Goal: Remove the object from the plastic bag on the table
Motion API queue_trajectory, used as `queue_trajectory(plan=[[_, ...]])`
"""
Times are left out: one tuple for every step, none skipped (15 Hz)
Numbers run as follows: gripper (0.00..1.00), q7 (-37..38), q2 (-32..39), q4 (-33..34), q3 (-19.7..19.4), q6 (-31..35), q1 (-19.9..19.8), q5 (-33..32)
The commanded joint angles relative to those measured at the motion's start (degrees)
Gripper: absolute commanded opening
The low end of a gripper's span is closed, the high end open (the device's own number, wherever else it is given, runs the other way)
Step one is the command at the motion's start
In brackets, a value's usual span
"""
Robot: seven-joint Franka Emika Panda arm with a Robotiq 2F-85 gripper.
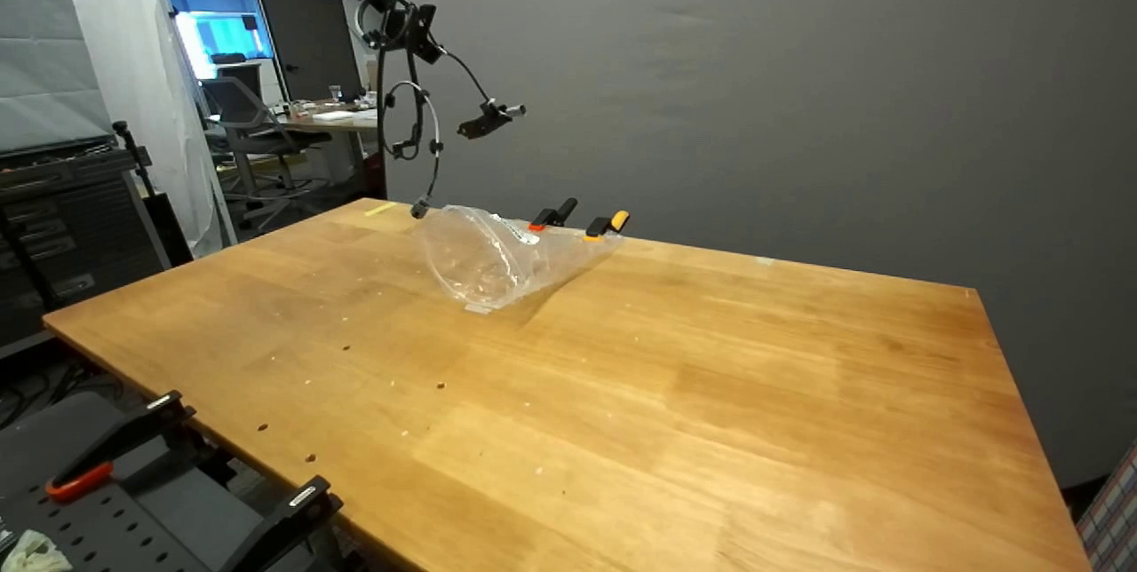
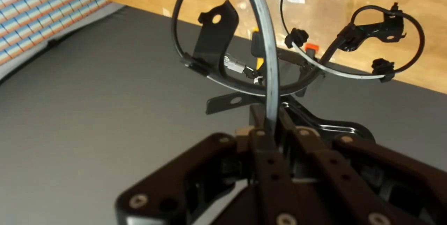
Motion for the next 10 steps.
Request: queue_trajectory(plan=[[0.02,12.72,3.11,-1.57,0.12,10.32,1.85,-10.27],[0.03,17.08,4.37,-1.91,-0.11,13.21,2.35,-13.11],[0.03,21.29,5.4,-2.21,-0.49,16.05,2.79,-15.69],[0.03,25.16,6.77,-2.3,-1.2,19.35,2.81,-18.4],[0.02,27.68,7.52,-2.64,-1.64,22.08,3.02,-19.58],[0.02,29.55,8.24,-3.17,-2.0,24.29,3.1,-19.49],[0.02,30.92,8.49,-4.13,-2.3,26.25,3.13,-19.49],[0.02,31.47,8.89,-5.1,-1.5,27.88,1.7,-19.11],[0.02,32.13,8.72,-6.45,-1.86,29.32,1.36,-18.24],[0.02,33.56,8.45,-7.36,-2.2,29.87,1.06,-18.79]])
